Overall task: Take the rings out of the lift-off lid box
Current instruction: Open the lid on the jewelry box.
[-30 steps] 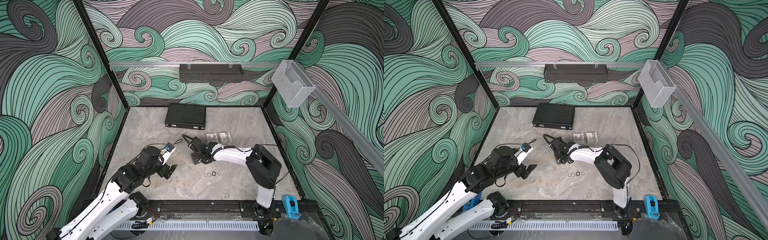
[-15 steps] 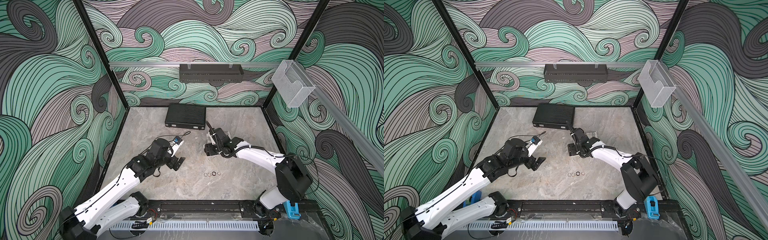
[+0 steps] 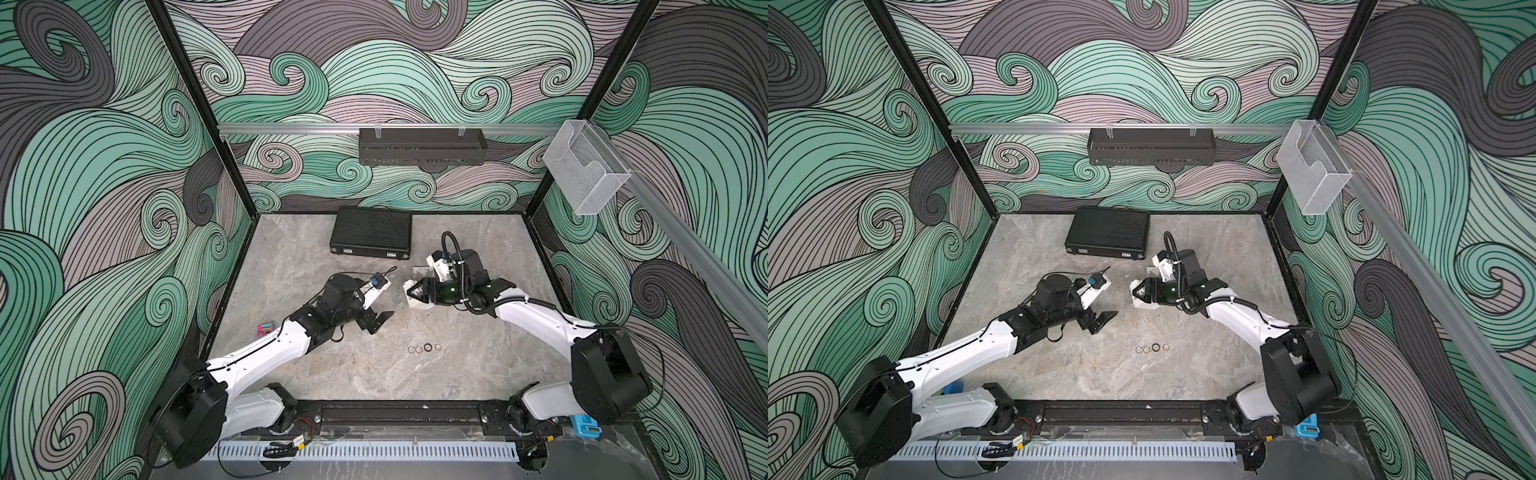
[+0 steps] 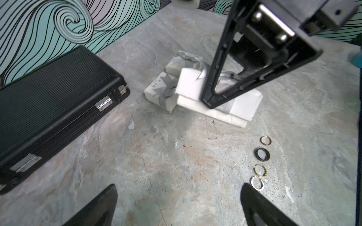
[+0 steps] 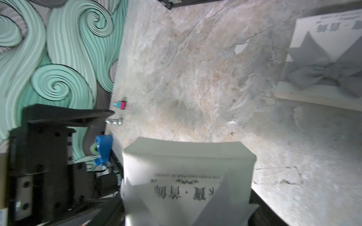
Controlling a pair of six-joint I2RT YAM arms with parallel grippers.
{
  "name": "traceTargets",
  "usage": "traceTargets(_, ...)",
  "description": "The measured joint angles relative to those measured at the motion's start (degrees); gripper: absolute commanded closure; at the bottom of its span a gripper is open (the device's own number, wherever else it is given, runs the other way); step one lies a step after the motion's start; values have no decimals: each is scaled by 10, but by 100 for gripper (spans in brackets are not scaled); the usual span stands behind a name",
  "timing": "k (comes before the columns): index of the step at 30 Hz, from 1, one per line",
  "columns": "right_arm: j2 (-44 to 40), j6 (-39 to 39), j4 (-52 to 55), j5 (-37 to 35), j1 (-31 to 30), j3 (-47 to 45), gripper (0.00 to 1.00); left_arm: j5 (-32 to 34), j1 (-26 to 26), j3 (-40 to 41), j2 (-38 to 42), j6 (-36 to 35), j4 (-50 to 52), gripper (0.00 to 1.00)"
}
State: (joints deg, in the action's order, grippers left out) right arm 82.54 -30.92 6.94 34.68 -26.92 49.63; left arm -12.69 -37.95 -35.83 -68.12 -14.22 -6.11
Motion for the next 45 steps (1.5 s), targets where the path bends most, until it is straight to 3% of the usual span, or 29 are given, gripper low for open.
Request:
traceTargets(7, 26, -57, -75, 103, 16, -2, 27, -63, 0, 15, -24, -44, -78, 1)
traceTargets(13, 49, -85, -104, 150, 16, -2, 27, -92, 0, 21, -46, -63, -134, 1)
traceTargets(37, 24, -92, -129, 182, 15, -6, 27, -114, 0, 21, -109, -27, -219, 2)
traceTargets(45, 24, -93, -137, 183, 14, -12, 27, -116, 0, 11, -113, -9, -232, 13)
